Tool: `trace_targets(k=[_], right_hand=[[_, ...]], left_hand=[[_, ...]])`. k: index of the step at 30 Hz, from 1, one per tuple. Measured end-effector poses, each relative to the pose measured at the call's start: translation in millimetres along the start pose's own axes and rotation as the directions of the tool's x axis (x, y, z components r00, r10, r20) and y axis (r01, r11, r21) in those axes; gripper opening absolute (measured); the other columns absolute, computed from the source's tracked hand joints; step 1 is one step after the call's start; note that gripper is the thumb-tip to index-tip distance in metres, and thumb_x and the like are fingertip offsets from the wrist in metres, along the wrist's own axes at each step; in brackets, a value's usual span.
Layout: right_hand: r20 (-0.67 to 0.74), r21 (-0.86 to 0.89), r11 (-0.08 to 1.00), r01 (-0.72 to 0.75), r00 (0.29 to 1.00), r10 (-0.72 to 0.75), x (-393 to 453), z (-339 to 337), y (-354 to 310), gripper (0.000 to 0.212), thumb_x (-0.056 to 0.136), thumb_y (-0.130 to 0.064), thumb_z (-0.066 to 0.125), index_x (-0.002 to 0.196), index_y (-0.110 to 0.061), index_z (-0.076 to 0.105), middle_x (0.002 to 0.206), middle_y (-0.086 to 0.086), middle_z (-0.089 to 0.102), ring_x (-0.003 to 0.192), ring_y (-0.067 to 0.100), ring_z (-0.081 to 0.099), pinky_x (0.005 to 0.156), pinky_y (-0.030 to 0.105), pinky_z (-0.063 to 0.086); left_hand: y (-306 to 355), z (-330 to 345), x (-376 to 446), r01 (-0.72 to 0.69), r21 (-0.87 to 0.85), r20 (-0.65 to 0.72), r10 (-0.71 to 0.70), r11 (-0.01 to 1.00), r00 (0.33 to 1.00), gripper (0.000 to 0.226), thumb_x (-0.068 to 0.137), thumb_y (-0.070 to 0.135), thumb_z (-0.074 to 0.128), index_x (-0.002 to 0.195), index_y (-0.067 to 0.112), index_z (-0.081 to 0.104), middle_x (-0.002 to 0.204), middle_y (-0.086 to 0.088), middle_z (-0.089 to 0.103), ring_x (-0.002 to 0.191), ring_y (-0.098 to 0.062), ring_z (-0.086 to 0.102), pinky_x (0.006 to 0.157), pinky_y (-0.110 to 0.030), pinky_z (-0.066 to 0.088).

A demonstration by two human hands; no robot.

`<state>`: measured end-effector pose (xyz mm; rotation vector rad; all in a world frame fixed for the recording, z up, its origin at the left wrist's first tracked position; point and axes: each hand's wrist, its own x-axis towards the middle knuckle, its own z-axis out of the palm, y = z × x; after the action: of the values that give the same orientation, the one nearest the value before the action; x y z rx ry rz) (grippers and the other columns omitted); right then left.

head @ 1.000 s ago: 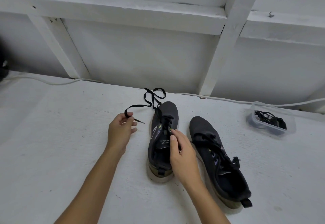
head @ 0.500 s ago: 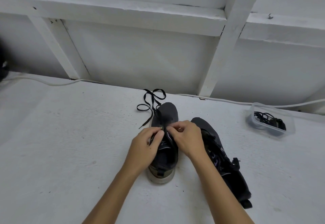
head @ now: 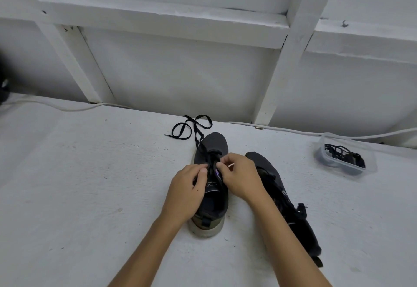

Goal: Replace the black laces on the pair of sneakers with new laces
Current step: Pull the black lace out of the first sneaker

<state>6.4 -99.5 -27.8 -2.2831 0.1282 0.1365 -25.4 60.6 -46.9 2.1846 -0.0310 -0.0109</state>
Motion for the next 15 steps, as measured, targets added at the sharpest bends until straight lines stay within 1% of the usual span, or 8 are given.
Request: trace_targets(k=[2,4,5,7,9,10,12,15], right_hand=[[-0.016,-0.112,0.99,0.084,0.996,-0.087,2.9,-1.9,-2.8,0.008,0.1,-0.028,0.054,0.097,-0.021,0.057,0.084,-0.005,0.067,0.077,0.016,0.064,0.071,0.036,0.052],[-0.05,-0.135,0.985,0.111,0.992,-0.119,6.2,-4.0,-3.9,0.009,0.102,-0.027,0.05,0.1,-0.02,0.054,0.081,-0.004,0.066,0.076,0.018,0.063,0.071,0.04,0.052],[-0.07,-0.102,0.99,0.098,0.992,-0.105,6.4,-4.0,-3.3,0.009,0.102,-0.027,0.05,0.1,-0.02,0.055,0.082,-0.004,0.066,0.076,0.017,0.063,0.071,0.039,0.051],[-0.075,0.056,0.998,0.006,0.997,-0.001,4.5,-2.4,-0.7,0.013,0.099,-0.032,0.058,0.099,-0.019,0.062,0.084,-0.007,0.067,0.078,0.011,0.064,0.071,0.03,0.051],[-0.008,0.199,0.975,-0.103,0.994,0.106,0.4,-0.6,0.1,0.017,0.092,-0.039,0.067,0.092,-0.022,0.069,0.082,-0.008,0.071,0.075,0.006,0.066,0.07,0.024,0.053],[0.023,0.199,0.973,-0.113,0.994,0.111,-1.0,-0.5,0.4,0.016,0.091,-0.038,0.069,0.087,-0.023,0.071,0.079,-0.009,0.072,0.072,0.005,0.067,0.068,0.023,0.053],[0.01,0.122,0.991,-0.063,0.998,0.062,1.6,-2.2,0.7,0.015,0.095,-0.029,0.066,0.083,-0.02,0.069,0.077,-0.008,0.071,0.073,0.01,0.067,0.065,0.023,0.049],[-0.131,-0.084,0.995,0.049,0.99,-0.06,12.2,-6.6,0.3,0.009,0.099,-0.015,0.054,0.093,-0.014,0.061,0.085,0.0,0.069,0.081,0.023,0.064,0.074,0.037,0.052]], left_hand=[[-0.1,-1.7,0.5,0.003,0.001,0.005,-0.003,1.0,1.0,0.032,0.104,0.031,0.044,0.129,0.027,0.064,0.127,0.015,0.062,0.119,-0.002,0.053,0.104,-0.026,0.042],[0.6,-2.9,0.9,0.0,0.004,0.011,0.0,1.0,1.0,0.033,0.104,0.031,0.043,0.13,0.026,0.064,0.128,0.014,0.061,0.12,-0.002,0.052,0.105,-0.025,0.041],[1.1,-2.7,1.0,-0.006,0.012,0.014,0.005,1.0,1.0,0.033,0.104,0.03,0.043,0.13,0.026,0.064,0.128,0.014,0.061,0.12,-0.003,0.052,0.105,-0.026,0.042],[1.6,-1.6,1.8,-0.008,0.025,0.013,0.007,1.0,1.0,0.033,0.104,0.03,0.043,0.129,0.025,0.064,0.128,0.012,0.061,0.12,-0.005,0.053,0.104,-0.028,0.043],[0.7,-0.2,2.2,0.001,0.037,0.016,-0.002,0.999,1.0,0.033,0.104,0.031,0.043,0.129,0.026,0.064,0.128,0.013,0.061,0.12,-0.005,0.052,0.103,-0.026,0.042],[0.0,-0.1,2.1,0.002,0.045,0.019,-0.002,0.999,1.0,0.033,0.104,0.032,0.042,0.129,0.027,0.063,0.129,0.013,0.06,0.12,-0.005,0.051,0.103,-0.025,0.041],[0.4,-0.2,2.1,0.002,0.048,0.026,-0.003,0.999,1.0,0.034,0.104,0.031,0.041,0.131,0.028,0.061,0.13,0.014,0.059,0.121,-0.005,0.05,0.104,-0.026,0.041],[4.3,-0.7,2.6,0.003,0.019,0.038,-0.004,1.0,0.999,0.035,0.104,0.027,0.04,0.132,0.03,0.061,0.13,0.014,0.058,0.12,-0.005,0.05,0.105,-0.028,0.041]])
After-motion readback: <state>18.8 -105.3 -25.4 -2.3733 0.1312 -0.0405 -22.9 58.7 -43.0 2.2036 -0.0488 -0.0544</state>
